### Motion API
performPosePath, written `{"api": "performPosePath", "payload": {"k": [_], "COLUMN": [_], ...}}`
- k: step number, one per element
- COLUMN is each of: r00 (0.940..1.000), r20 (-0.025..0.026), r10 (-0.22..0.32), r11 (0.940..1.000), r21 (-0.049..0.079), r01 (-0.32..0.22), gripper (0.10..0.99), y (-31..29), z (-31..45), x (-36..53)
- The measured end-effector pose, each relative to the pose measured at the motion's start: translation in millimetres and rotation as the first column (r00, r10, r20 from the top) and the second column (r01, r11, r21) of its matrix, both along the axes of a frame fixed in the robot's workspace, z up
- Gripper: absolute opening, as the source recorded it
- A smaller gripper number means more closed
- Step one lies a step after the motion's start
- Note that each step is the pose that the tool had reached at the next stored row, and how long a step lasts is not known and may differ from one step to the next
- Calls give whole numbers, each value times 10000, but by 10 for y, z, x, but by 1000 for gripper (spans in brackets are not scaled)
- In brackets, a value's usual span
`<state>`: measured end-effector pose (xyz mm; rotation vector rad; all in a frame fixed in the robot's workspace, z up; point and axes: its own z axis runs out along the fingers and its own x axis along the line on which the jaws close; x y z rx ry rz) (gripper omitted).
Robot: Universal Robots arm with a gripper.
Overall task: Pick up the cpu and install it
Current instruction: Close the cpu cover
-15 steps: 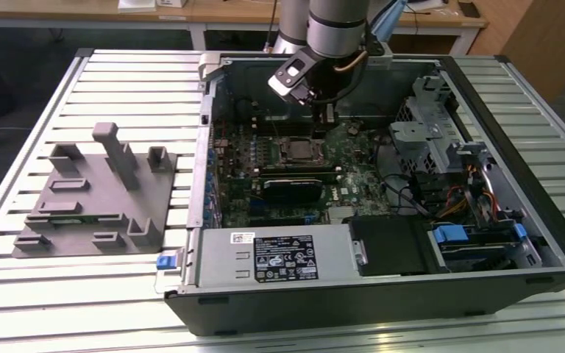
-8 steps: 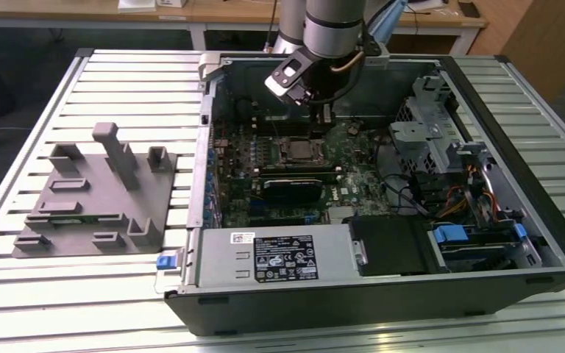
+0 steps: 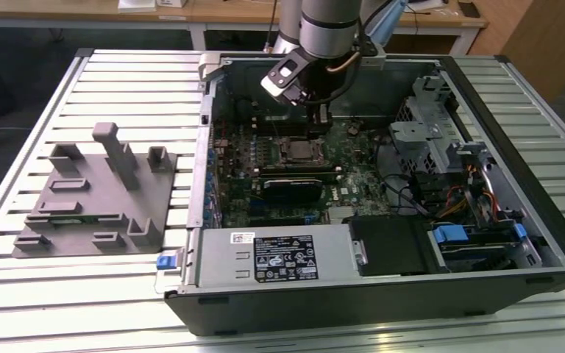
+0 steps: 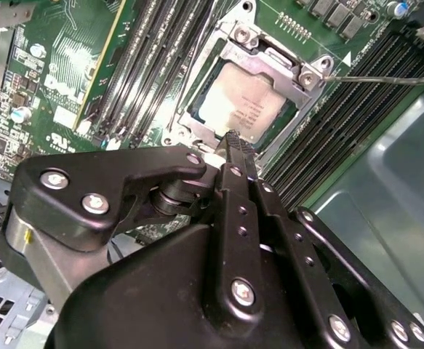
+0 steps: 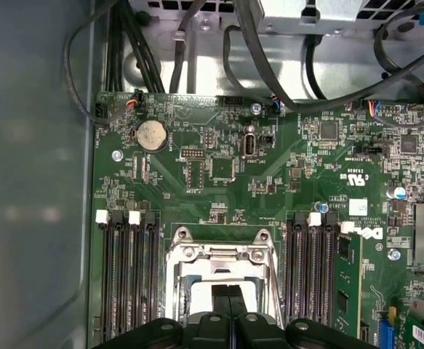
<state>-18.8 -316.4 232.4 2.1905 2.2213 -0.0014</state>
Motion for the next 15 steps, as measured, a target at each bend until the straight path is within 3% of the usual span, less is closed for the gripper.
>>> {"api": "performPosePath", "payload": {"k": [6, 15], "r00": [10000, 10000], "r20": [1, -1], "r10": [0, 2], "r11": [10000, 10000], "r21": [2, -1], "r01": [0, -2], "gripper": [106, 106], "y": [-3, -7], "z": [-16, -121], "x": [-41, -168]}}
